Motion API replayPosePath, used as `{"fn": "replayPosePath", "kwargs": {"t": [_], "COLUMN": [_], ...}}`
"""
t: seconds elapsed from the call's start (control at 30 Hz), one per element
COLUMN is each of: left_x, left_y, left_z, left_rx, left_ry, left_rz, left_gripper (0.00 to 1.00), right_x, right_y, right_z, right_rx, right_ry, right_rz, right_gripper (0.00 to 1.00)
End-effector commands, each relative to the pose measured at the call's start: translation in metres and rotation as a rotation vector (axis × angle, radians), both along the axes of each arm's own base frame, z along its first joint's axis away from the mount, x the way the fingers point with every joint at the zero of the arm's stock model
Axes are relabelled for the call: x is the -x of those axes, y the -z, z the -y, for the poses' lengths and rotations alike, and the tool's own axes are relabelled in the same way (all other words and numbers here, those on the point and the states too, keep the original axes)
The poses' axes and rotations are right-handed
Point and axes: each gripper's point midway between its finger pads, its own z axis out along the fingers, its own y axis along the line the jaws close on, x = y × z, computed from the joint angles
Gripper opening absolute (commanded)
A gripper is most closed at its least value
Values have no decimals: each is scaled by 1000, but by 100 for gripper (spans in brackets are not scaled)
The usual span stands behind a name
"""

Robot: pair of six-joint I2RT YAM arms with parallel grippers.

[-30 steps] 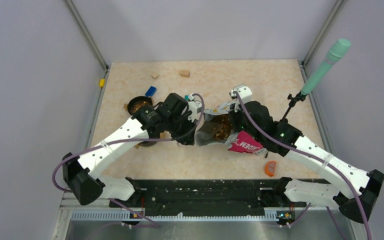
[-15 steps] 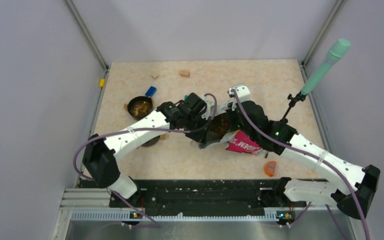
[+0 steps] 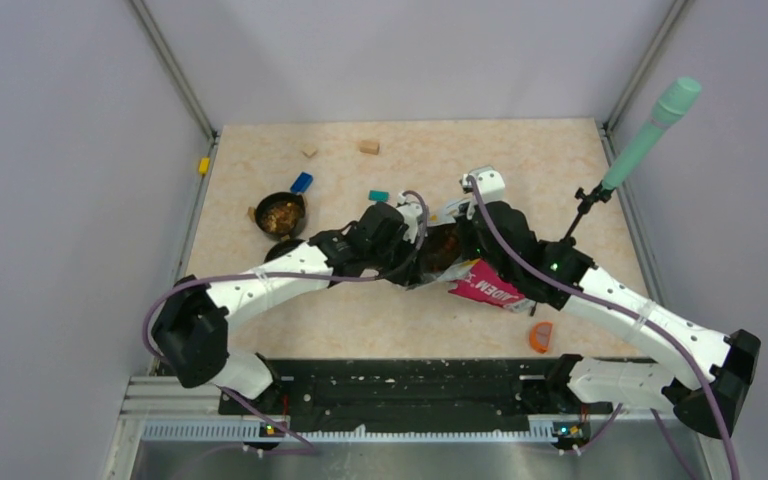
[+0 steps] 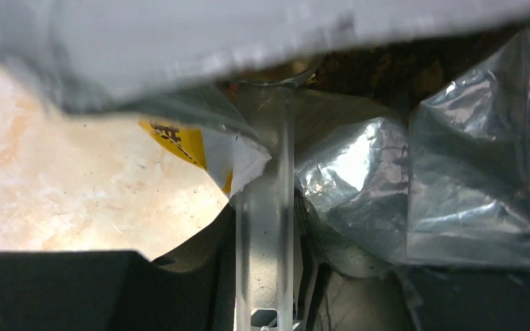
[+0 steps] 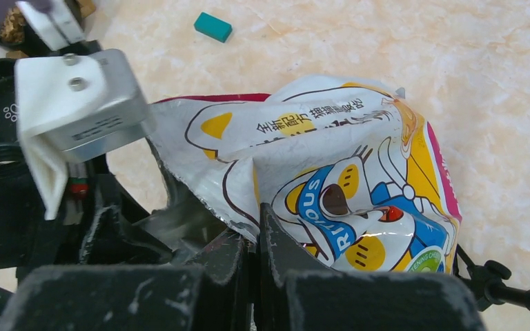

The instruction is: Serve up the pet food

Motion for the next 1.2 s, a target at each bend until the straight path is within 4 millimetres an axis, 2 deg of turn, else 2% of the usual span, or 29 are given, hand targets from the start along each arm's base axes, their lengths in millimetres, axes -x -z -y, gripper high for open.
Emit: {"fn": "replayPosePath", "kwargs": {"t": [0.0,0.27,0.6,0.9,1.17], "left_x": [-35,-20,8,32,50], "left_y": [-41,-44,-55,-59,-53], "left_z": [10,-3,-40,-58,-68], "left_rx": [145,180,164,127,85], "left_ry": [-36,23,49,138,219], "left_rz": [268,365,478,480,444], "left_gripper": [0,0,0,0,0], "right_x": [4,-2,-8,-12,-13], "right_y": [-19,-21,-22,-24,-25], "right_z": [-4,-1,5,1,1], "right_rx": [-77,-74,-78,-76,-69], "right_ry": [-12,4,24,15,15], "right_rz": [24,36,36,35,37], "right_gripper": [0,0,0,0,0]}}
